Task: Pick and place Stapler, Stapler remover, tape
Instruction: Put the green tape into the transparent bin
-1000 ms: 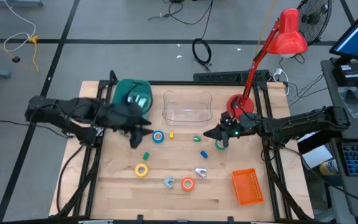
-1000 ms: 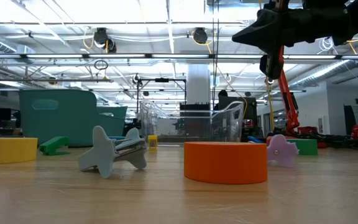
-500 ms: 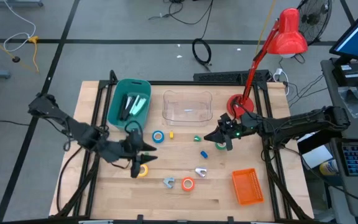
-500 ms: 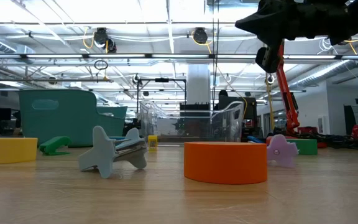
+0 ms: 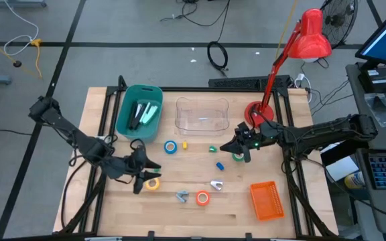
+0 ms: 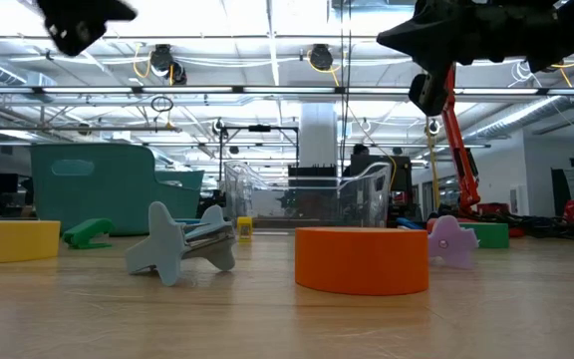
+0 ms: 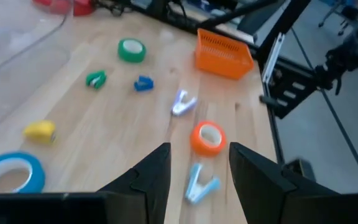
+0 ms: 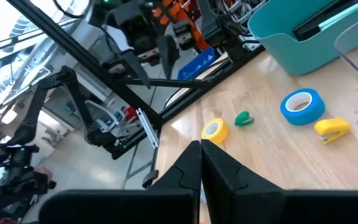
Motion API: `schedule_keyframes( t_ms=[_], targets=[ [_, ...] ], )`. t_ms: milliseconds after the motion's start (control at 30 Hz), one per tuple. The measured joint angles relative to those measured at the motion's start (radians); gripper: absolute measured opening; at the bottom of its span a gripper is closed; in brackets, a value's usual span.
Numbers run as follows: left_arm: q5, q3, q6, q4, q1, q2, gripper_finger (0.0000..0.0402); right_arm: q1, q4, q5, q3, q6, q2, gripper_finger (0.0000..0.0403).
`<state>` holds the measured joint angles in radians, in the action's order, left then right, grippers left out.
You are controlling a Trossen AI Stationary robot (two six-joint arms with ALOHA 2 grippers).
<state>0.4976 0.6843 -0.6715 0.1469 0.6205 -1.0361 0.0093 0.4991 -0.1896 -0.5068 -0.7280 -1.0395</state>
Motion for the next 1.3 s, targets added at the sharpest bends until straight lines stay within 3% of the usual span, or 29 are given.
schedule_keyframes(
  t_ms=[467, 867, 1000, 1133, 1300],
  targets=[
    [-0.002, -0.248, -0.02, -0.029, 0.036, 0.207, 0.0163, -0.004, -0.076, -0.024, 0.0, 0.019, 0.0, 0.0],
    [-0.065, -0.27, 0.095, 0.123, -0.032, 0.489, 0.0163, -0.057, -0.122, -0.132, -0.001, 0.126, 0.0, 0.0],
    [-0.076, -0.27, 0.095, 0.164, -0.06, 0.52, 0.0163, -0.05, -0.295, -0.175, -0.051, 0.12, -0.001, 0.0],
    [-0.08, -0.27, 0.102, 0.188, -0.085, 0.545, 0.0163, -0.033, -0.565, -0.179, -0.187, 0.177, -0.001, 0.0],
    [-0.081, -0.27, 0.114, 0.22, -0.107, 0.594, 0.0163, -0.012, -1.031, -0.065, -0.385, 0.244, -0.019, 0.0]
  ],
)
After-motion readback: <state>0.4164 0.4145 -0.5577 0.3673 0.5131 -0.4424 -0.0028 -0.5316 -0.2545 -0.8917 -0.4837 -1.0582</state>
